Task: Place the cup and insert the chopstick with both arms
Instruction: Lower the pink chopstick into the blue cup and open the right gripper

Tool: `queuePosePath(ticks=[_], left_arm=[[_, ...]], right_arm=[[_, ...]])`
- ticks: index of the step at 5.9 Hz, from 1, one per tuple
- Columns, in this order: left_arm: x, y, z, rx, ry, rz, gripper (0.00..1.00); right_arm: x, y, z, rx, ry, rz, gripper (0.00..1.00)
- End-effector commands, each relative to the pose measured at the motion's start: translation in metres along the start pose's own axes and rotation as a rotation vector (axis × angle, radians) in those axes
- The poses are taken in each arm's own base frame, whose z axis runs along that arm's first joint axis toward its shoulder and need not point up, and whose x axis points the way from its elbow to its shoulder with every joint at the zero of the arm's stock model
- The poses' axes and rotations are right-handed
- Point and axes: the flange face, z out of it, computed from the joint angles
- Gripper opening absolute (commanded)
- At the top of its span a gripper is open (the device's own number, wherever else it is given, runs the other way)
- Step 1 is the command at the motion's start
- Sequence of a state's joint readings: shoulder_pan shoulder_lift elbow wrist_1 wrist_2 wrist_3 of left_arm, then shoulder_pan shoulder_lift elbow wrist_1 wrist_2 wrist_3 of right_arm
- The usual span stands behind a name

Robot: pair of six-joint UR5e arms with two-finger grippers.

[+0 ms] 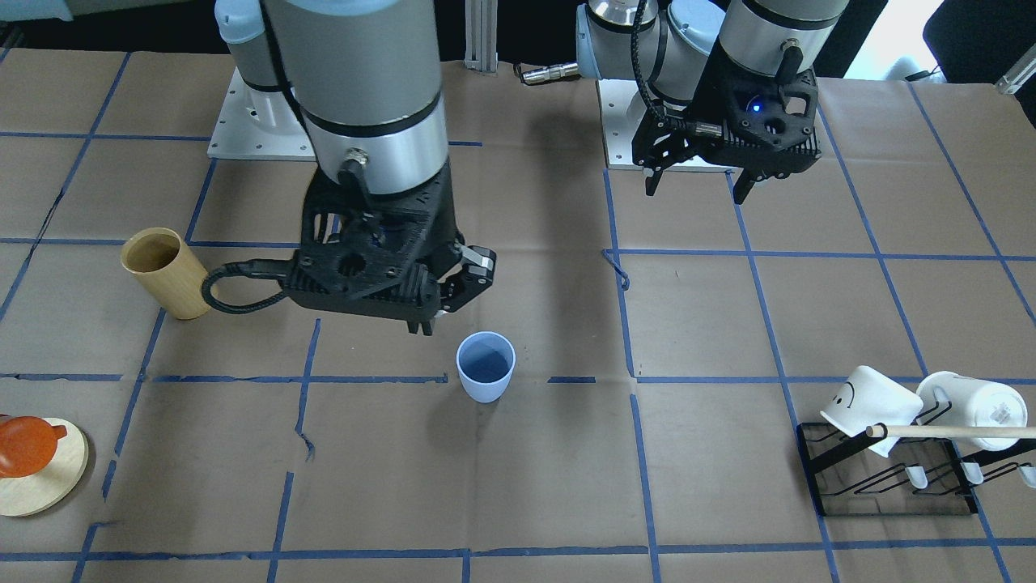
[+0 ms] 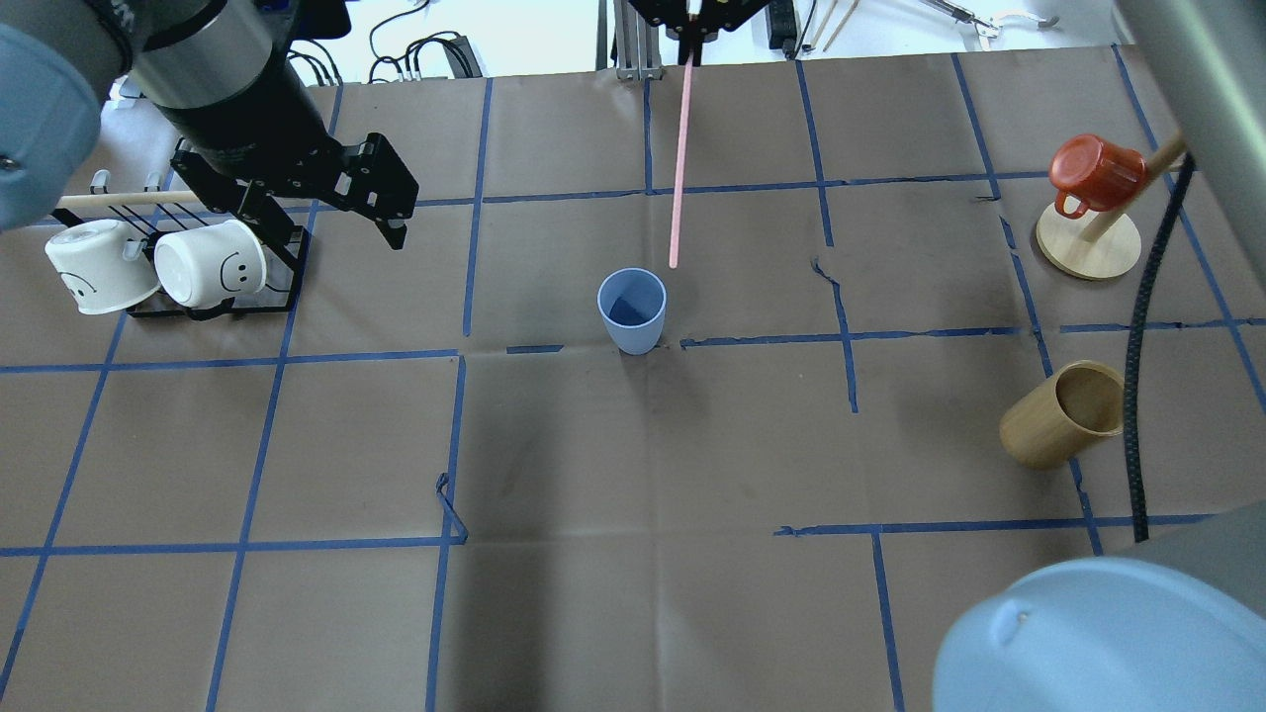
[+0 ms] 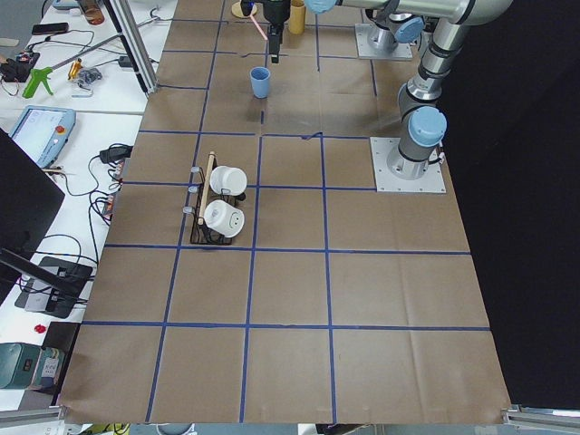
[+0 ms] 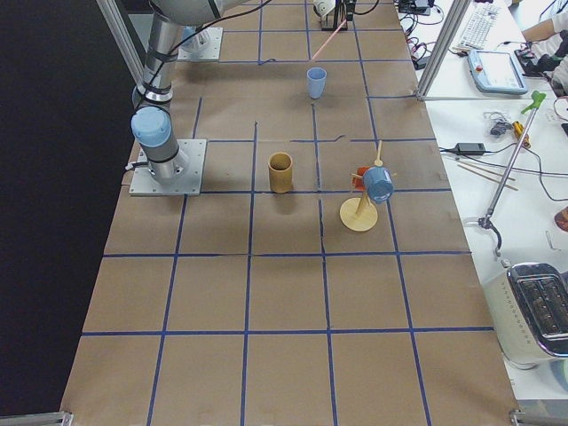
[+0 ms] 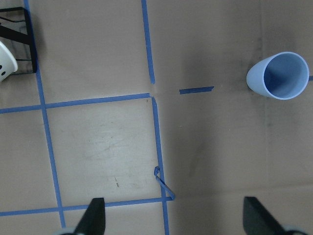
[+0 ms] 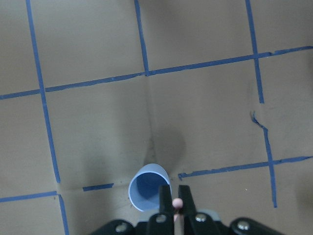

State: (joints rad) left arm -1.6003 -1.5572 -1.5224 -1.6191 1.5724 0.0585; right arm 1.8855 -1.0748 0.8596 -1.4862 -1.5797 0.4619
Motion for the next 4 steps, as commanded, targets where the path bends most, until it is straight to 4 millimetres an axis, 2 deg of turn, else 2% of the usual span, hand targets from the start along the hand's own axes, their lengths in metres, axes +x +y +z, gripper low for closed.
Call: queuePosePath(ticks=[1,4], left_arm=[[-0.003,0.000,-0.003,0.011,-0.001,-0.027,0.99],[-0.003,0.002,-0.003,0.011,-0.002,-0.025,0.99]], right_arm=[[-0.027,-0.006,0.038,0.001,0.002,0.006,0.09],[-0.029,-0.011,0.101,-0.029,0.037,0.004,0.09]])
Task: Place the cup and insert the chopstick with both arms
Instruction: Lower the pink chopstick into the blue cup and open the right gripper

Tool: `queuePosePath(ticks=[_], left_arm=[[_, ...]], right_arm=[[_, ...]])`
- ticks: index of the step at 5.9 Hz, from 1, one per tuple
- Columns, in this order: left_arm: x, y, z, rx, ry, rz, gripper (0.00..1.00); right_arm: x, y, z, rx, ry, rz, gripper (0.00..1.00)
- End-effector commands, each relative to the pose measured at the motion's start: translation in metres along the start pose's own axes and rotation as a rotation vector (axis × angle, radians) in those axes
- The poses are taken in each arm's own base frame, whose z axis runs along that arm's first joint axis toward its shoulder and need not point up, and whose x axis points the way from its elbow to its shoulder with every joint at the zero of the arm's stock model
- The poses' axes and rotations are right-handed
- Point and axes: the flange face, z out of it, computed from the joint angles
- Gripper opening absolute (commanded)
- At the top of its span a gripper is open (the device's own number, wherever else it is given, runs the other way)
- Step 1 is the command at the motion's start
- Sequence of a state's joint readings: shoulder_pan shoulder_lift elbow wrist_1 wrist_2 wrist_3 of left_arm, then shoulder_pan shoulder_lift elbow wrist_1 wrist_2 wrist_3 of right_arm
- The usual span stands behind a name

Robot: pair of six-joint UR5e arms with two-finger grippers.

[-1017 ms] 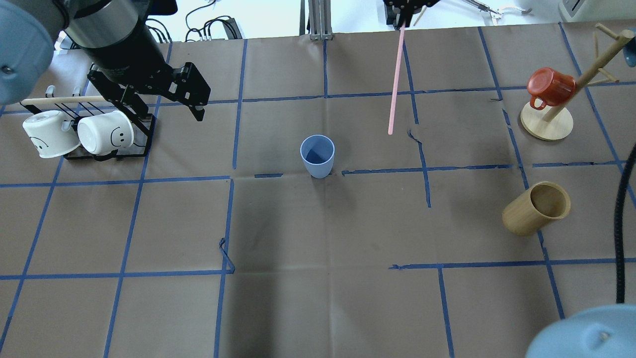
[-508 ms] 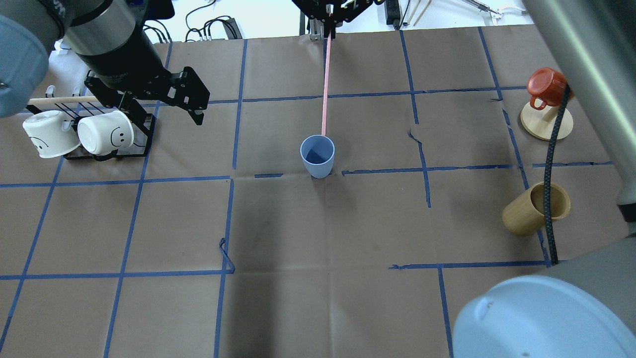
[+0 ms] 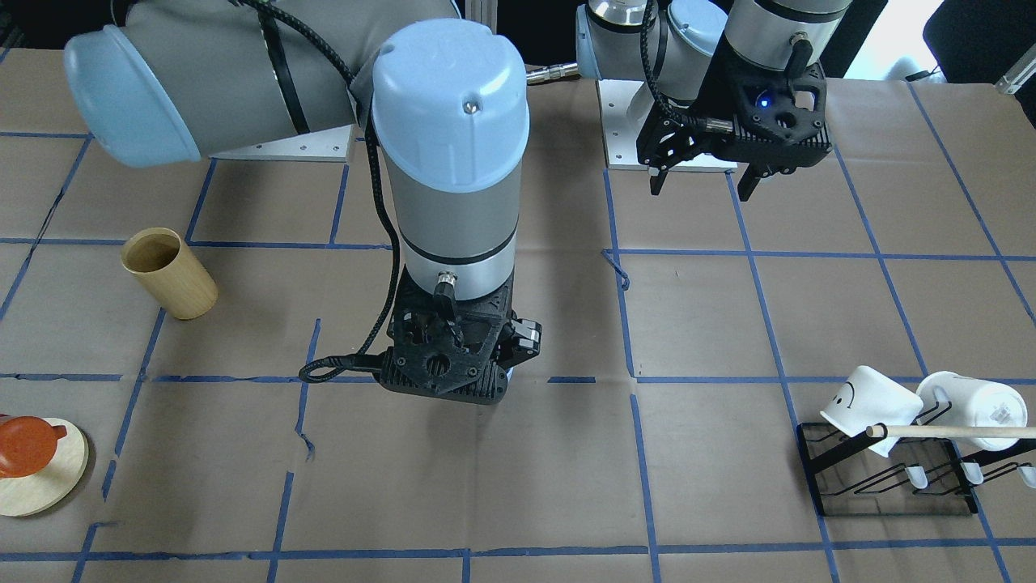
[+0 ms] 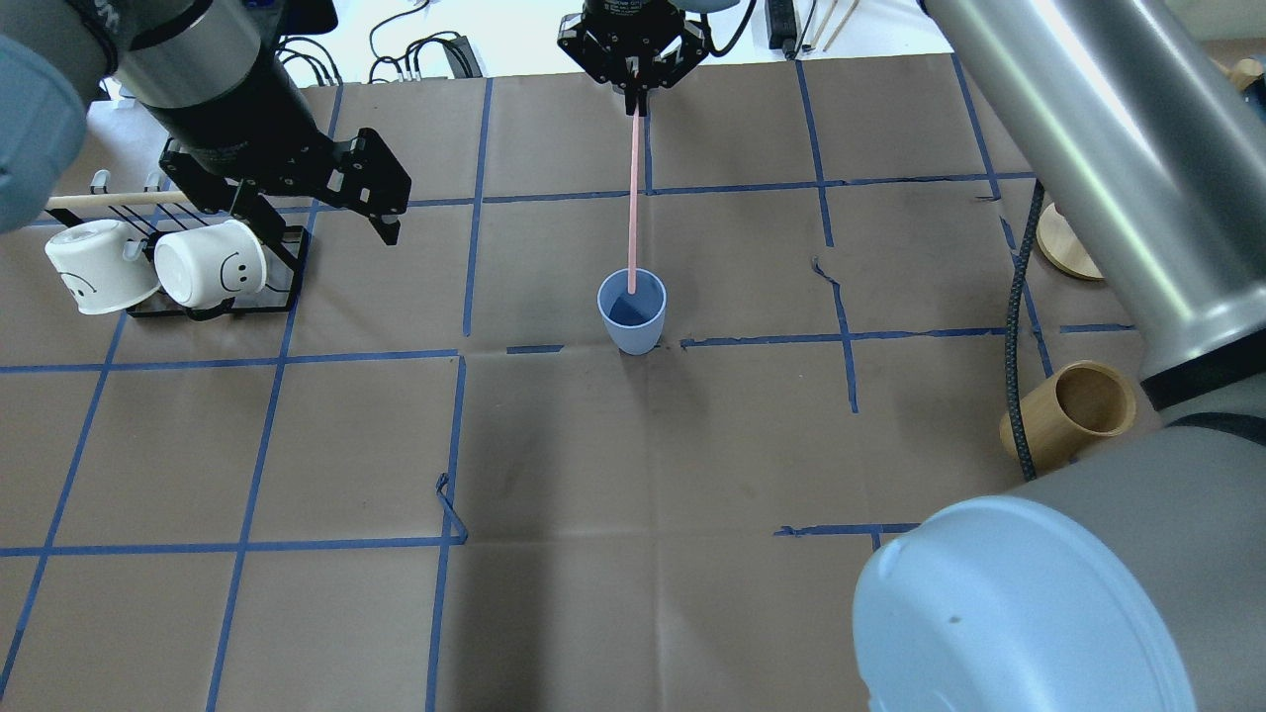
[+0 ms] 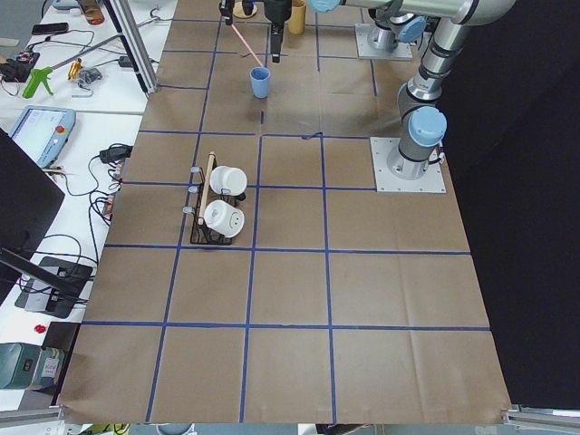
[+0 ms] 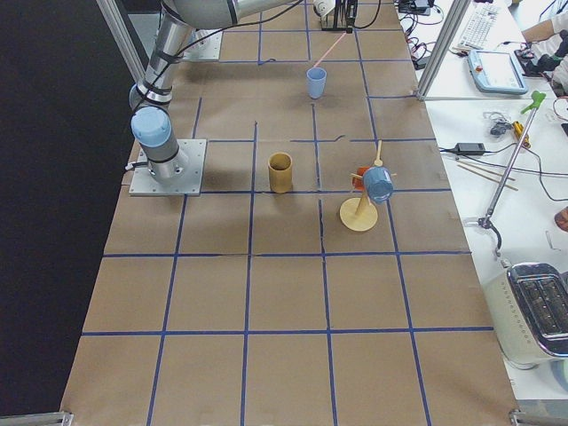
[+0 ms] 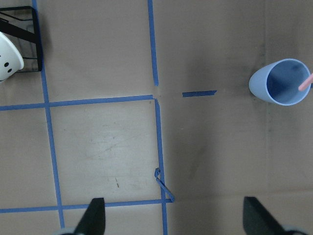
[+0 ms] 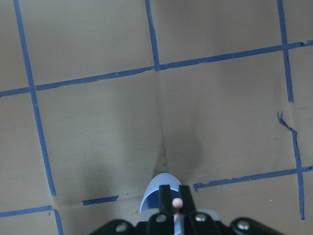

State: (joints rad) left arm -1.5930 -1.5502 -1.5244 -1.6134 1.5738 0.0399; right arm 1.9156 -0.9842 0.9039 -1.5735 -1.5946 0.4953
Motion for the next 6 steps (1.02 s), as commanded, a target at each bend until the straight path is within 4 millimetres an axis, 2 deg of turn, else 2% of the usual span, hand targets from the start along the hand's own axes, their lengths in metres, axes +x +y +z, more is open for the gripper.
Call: queuePosePath(ticks=[1,2,3,4,5,6], left_arm=[[0.000,0.000,0.000,0.000,0.000,-0.001,0.99],[0.000,0.000,0.000,0.000,0.000,-0.001,0.99],[0.000,0.000,0.000,0.000,0.000,-0.001,0.99],[0.000,0.000,0.000,0.000,0.000,-0.001,0.99],[0.000,0.001,0.001,-0.001,0.000,-0.001,0.99],[0.000,0.001,0.001,-0.001,0.000,-0.001,0.99]], right_arm=[[0.001,0.002,0.039,-0.003,0.008,0.004,0.09],[0.000,0.002,0.047,0.007,-0.001,0.005,0.09],[-0.001,0.002,0.049,0.005,-0.006,0.005,0.19],[-0.001,0.001,0.052,0.002,-0.002,-0.012,0.99],[0.000,0.001,0.048,0.010,0.000,-0.012,1.00],[0.011,-0.003,0.032,0.030,-0.001,-0.001,1.00]])
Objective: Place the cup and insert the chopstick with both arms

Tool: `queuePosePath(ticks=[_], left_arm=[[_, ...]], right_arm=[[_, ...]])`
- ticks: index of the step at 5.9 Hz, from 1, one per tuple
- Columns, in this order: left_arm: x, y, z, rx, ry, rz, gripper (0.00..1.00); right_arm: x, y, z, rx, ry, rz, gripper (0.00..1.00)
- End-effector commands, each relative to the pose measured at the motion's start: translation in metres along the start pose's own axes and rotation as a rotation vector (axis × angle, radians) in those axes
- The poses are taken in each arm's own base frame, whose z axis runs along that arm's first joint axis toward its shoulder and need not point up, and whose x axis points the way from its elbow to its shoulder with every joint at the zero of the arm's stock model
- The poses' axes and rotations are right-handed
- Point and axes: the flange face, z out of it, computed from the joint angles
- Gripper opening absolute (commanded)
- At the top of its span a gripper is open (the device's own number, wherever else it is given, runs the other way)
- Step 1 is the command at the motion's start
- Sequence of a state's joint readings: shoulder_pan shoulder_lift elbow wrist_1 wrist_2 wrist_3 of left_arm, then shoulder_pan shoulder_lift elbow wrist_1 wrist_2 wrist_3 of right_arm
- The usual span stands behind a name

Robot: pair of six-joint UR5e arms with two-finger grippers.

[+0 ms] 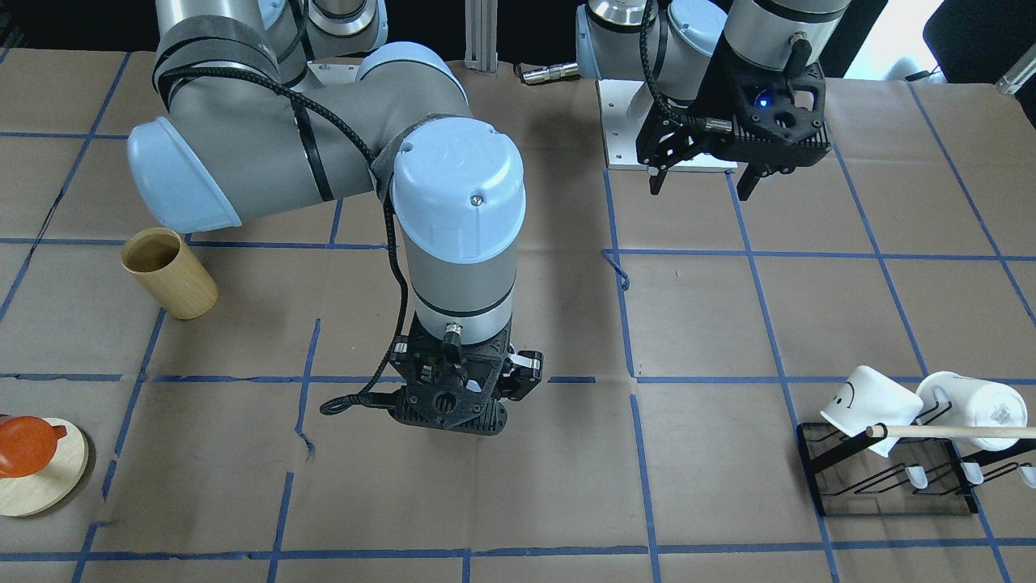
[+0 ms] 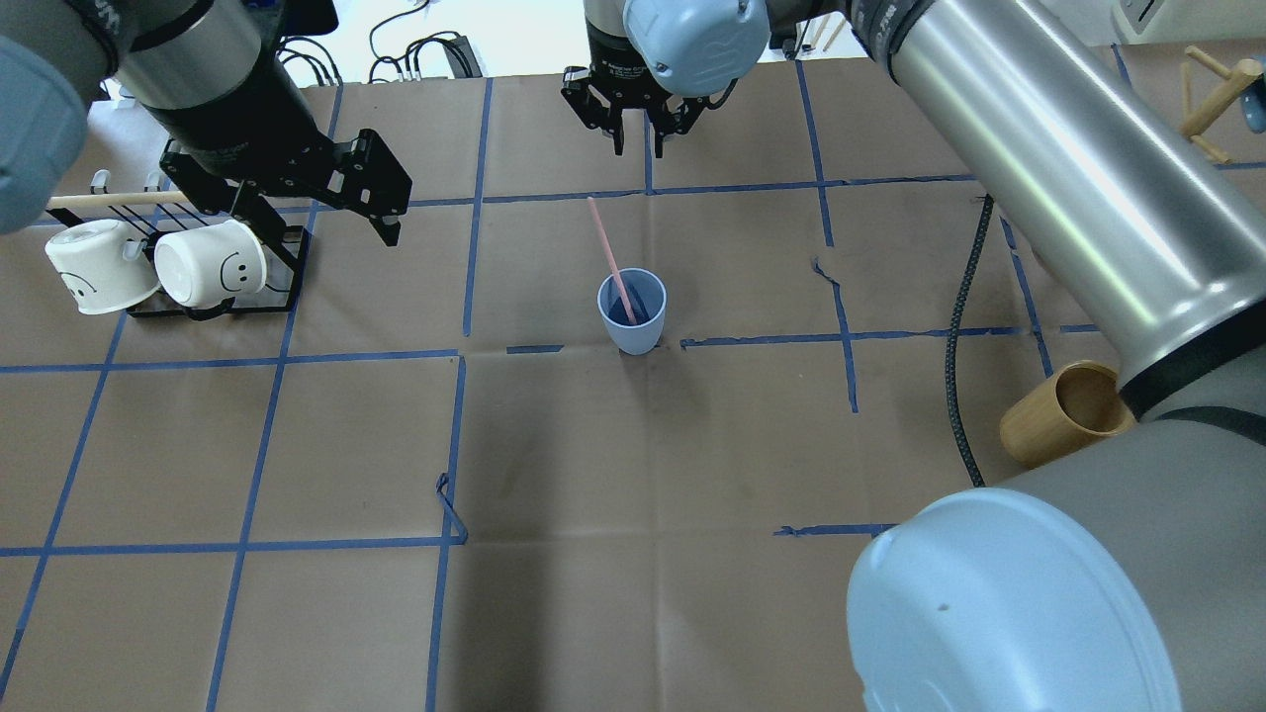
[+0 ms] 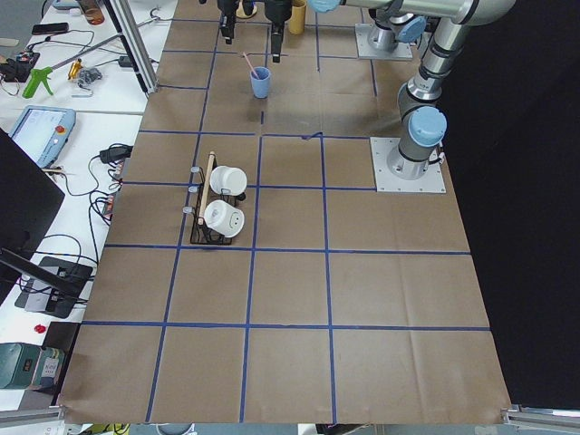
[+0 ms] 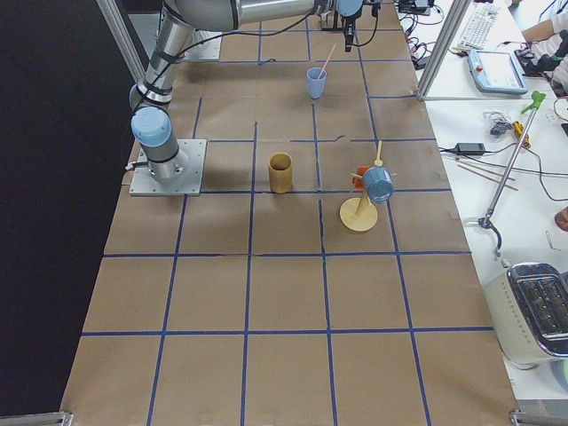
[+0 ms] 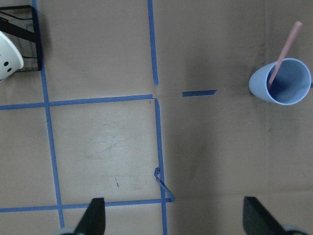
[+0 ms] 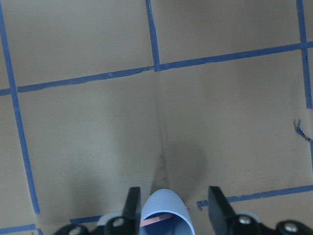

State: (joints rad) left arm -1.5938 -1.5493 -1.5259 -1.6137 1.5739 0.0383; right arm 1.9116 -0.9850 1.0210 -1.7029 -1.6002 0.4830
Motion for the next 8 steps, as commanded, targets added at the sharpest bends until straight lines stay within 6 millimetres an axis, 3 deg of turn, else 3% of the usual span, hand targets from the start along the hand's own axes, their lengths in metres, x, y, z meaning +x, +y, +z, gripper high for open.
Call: queuePosePath(ticks=[1,3,4,5,6,8], left_arm=[[0.000,0.000,0.000,0.000,0.000,0.000,0.99],[0.000,0.000,0.000,0.000,0.000,0.000,0.99],[0.001,0.000,0.000,0.000,0.000,0.002,0.99],[0.001,0.000,0.000,-0.002,0.000,0.002,0.99],[0.001,0.001,0.000,0.000,0.000,0.002,0.99],[0.001,0.001,0.000,-0.002,0.000,0.002,0.99]], right_arm=[[0.034,-0.001,-0.050,0.039,-0.008,0.002,1.00],[0.146,0.000,-0.114,-0.066,0.045,0.022,1.00],[0.186,0.006,-0.131,-0.104,0.056,-0.007,1.00],[0.219,0.021,-0.132,-0.127,0.063,0.015,1.00],[0.241,0.048,-0.126,-0.149,0.057,0.041,1.00],[0.247,0.061,-0.115,-0.097,0.055,0.052,1.00]])
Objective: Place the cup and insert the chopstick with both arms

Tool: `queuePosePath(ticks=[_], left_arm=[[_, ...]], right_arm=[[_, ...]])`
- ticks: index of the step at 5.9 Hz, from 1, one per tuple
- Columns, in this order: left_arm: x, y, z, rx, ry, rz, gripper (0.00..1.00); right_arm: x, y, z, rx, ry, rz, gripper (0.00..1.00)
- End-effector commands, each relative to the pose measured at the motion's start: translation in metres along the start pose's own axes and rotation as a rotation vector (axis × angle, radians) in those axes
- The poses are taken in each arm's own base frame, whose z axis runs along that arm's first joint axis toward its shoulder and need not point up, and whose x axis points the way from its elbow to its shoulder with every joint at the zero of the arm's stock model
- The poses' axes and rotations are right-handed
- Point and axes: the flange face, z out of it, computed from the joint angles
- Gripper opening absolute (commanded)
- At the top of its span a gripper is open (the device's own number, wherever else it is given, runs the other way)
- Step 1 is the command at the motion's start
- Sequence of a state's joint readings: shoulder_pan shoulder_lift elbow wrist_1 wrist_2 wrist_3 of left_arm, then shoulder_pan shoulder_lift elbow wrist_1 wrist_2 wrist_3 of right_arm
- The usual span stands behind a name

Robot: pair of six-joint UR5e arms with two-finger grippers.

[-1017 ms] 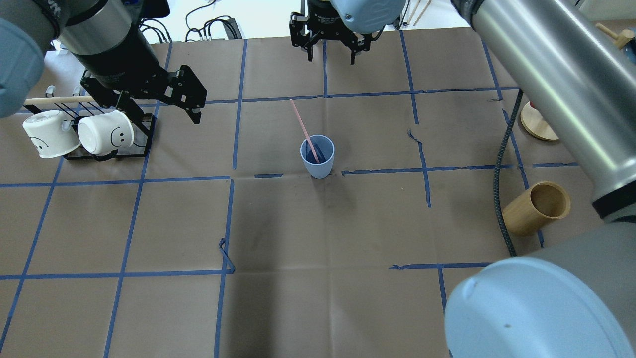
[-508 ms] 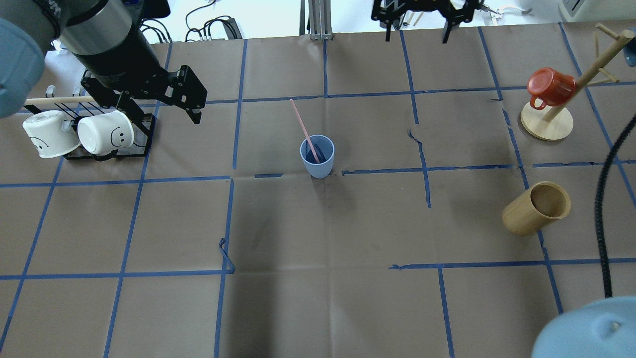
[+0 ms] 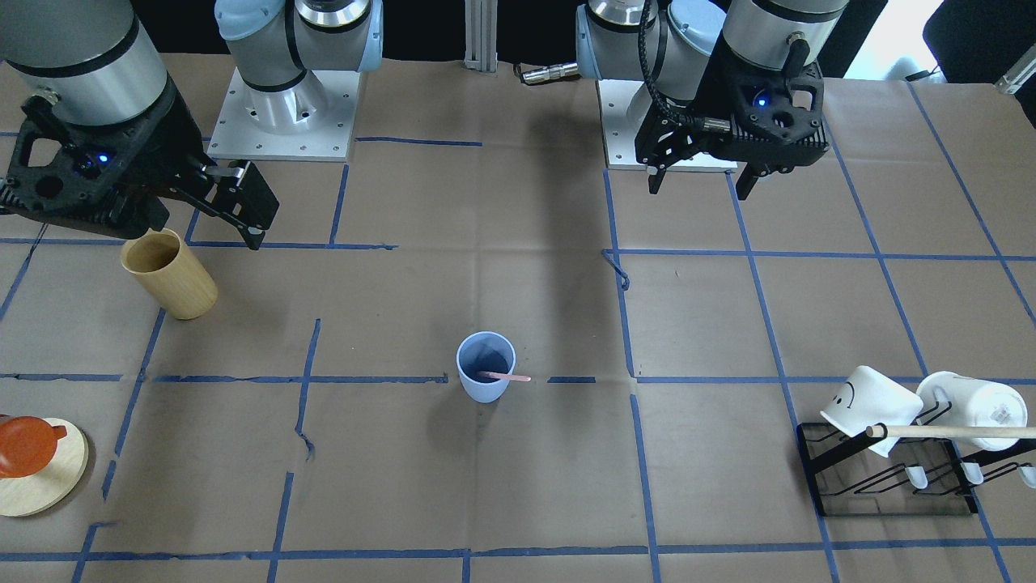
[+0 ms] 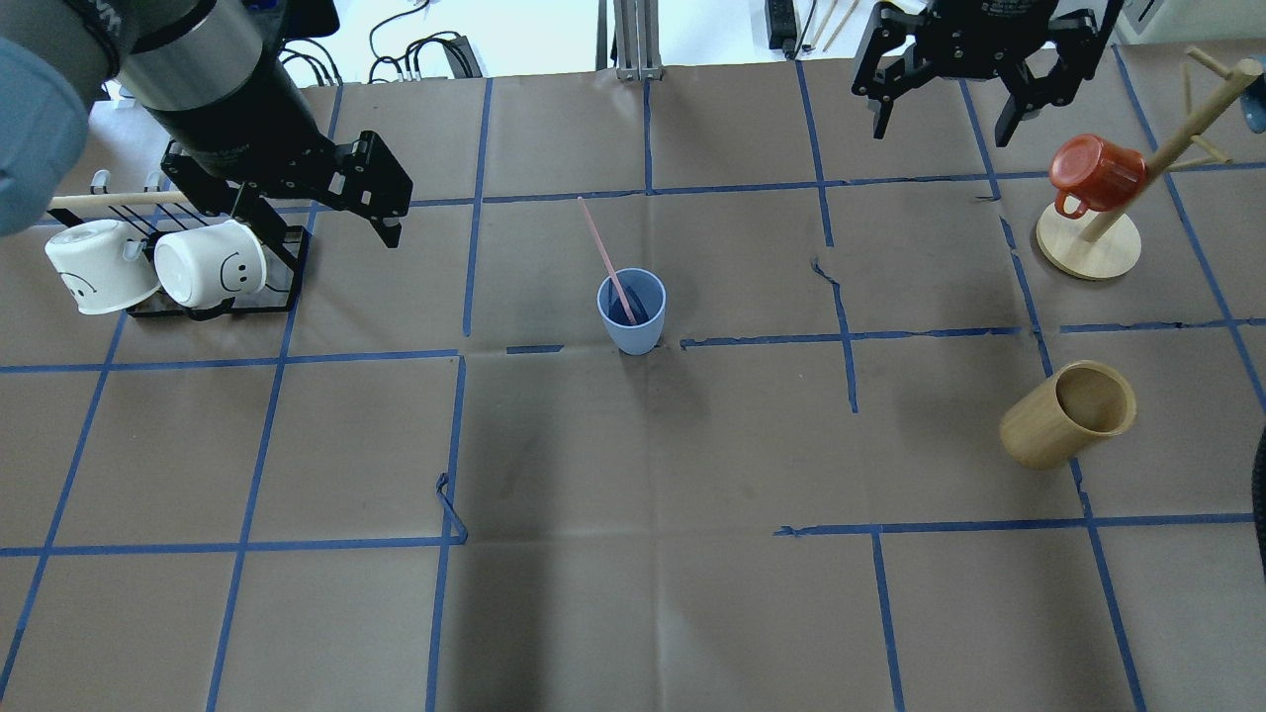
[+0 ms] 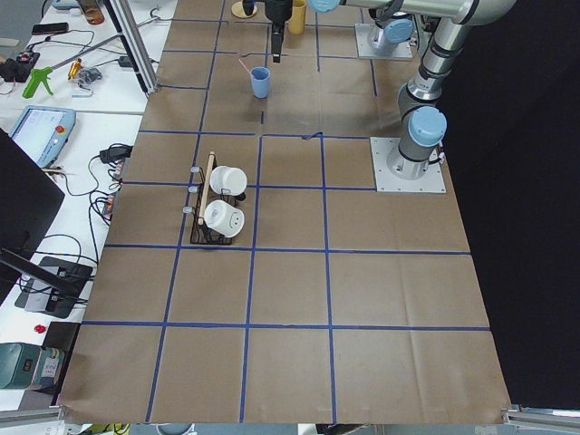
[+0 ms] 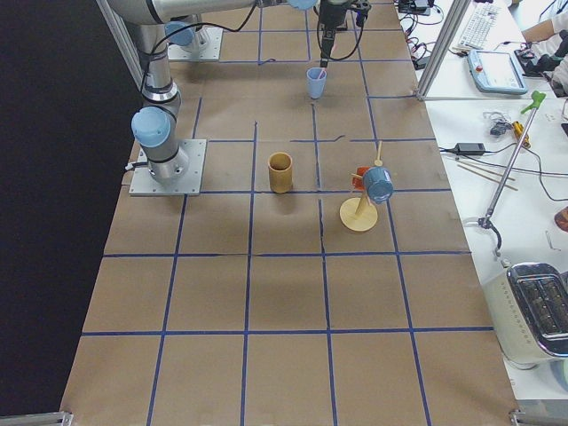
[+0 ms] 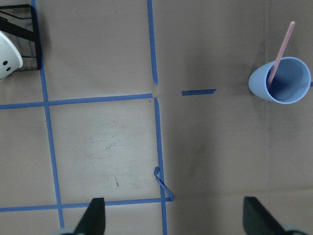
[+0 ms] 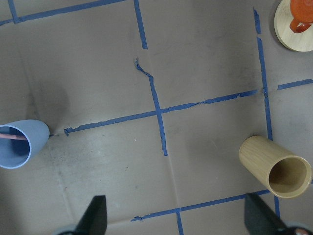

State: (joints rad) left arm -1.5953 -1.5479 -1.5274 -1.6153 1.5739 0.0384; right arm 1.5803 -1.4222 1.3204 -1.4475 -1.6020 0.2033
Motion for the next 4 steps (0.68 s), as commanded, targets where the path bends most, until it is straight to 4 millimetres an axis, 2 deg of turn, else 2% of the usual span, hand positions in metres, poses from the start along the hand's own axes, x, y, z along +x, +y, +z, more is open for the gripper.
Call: queuePosePath(ticks=[1,4], left_arm=[[0.0000,0.0001,0.0002,0.000,0.000,0.000,0.99],[0.0000,0.0001,0.0002,0.000,0.000,0.000,0.99]], right_arm=[[0.0034,0.0079,0.0062,0.017,-0.002,0.005,1.00],[0.0020,0.0092,0.0098,0.008,-0.016,-0.002,1.00]])
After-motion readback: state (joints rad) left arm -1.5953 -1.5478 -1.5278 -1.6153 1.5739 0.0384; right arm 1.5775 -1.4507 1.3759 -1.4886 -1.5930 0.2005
